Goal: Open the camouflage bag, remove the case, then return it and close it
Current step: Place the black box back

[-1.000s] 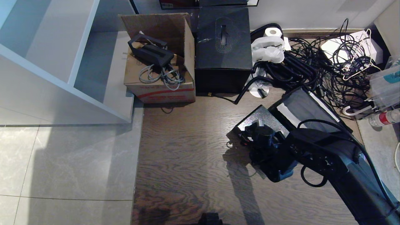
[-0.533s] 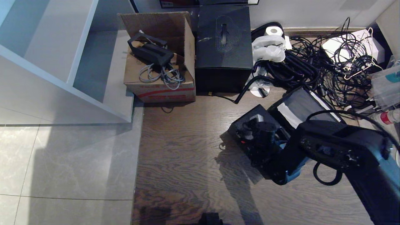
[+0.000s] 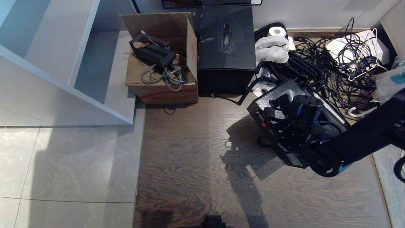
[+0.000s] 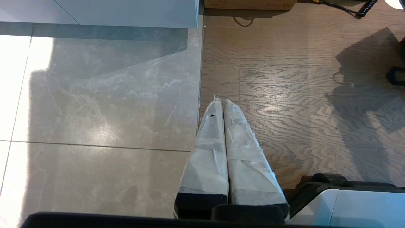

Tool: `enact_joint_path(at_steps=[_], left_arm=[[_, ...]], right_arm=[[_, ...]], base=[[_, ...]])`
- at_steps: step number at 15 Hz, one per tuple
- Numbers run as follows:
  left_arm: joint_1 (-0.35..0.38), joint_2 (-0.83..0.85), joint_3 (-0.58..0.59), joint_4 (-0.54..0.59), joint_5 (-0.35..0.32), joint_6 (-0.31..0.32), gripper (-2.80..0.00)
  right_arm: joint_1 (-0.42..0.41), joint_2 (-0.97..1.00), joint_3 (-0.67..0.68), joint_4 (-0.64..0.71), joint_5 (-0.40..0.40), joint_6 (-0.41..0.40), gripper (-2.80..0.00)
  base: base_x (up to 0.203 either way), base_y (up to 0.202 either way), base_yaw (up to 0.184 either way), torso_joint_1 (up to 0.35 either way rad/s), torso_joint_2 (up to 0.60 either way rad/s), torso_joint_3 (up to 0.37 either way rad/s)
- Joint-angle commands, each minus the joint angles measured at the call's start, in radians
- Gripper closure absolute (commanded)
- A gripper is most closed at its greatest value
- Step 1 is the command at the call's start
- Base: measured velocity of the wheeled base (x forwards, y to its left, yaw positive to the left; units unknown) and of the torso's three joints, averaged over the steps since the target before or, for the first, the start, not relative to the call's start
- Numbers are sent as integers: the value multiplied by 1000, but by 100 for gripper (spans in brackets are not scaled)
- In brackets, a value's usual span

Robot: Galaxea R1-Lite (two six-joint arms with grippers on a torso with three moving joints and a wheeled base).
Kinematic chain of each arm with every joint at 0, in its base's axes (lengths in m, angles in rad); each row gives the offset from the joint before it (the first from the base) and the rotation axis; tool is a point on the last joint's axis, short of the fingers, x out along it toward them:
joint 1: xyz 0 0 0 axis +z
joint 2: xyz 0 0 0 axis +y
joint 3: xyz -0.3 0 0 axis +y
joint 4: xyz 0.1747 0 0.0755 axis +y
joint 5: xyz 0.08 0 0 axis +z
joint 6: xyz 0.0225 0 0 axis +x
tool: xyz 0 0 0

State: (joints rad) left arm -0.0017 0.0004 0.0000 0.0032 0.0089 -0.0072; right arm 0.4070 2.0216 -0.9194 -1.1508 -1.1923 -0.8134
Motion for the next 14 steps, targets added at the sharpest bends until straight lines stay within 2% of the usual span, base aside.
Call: enact_joint_path(at_steps=[1,6,10,14], left_arm=[[0,0,0,0,0,0,0],[0,0,0,0,0,0,0],[0,0,0,0,0,0,0],[0,0,0,0,0,0,0]], right_arm=[[-69,-137,1,55,46,-5,0],[-207,-186,-35,116,205,-16,0],[-316,-145,-105,128,346,-15,0],[-390,-71,-174,124,419,-6,0]], base=[[0,0,0,0,0,0],[0,0,0,0,0,0],[0,0,0,0,0,0],[0,0,0,0,0,0]])
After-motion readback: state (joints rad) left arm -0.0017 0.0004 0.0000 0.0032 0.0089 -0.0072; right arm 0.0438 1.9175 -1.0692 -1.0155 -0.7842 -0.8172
